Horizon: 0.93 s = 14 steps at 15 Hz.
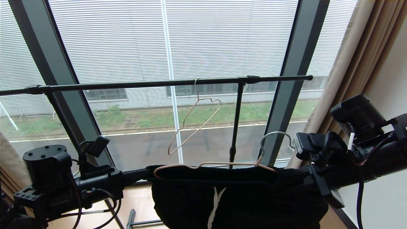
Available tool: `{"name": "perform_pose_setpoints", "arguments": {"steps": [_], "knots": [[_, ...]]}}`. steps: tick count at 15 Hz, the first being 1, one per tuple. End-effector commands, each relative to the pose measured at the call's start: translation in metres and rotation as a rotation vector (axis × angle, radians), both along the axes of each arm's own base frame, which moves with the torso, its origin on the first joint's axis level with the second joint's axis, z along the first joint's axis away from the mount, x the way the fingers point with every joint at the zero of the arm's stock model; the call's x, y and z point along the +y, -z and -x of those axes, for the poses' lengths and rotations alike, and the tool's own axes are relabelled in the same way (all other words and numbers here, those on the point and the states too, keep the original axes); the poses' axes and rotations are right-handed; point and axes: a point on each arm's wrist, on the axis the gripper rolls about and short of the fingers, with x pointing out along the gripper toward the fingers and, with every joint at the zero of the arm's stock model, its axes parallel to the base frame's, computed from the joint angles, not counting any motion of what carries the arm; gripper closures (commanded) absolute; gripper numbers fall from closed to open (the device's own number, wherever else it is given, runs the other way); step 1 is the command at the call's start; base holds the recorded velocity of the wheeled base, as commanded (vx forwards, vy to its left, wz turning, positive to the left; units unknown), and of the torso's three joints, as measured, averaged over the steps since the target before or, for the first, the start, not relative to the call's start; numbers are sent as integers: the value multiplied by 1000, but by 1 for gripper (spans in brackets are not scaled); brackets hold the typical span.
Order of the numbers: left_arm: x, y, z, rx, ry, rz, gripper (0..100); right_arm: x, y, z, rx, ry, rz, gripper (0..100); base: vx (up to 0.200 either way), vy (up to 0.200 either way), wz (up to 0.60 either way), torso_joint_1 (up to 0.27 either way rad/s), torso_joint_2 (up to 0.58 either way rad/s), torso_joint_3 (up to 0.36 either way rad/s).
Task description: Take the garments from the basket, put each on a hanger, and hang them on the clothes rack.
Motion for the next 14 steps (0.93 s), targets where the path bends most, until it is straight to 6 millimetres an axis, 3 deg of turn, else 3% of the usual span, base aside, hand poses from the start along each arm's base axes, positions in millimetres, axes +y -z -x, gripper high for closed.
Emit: {"name": "perform_pose_setpoints", "arguments": {"steps": [1, 7, 14], "knots": [[0, -1, 0, -7, 0, 2, 100, 3, 8, -2, 30, -6, 15, 100, 0, 0, 0, 0, 0, 0], [1, -6, -3, -33, -5, 5, 100, 8, 27, -10, 55, 0, 62, 100, 0, 0, 0, 0, 0, 0], [-7, -22, -15, -96, 23, 15, 100, 12, 33, -16, 37, 35, 133, 100, 0, 0, 0, 0, 0, 0]]}}
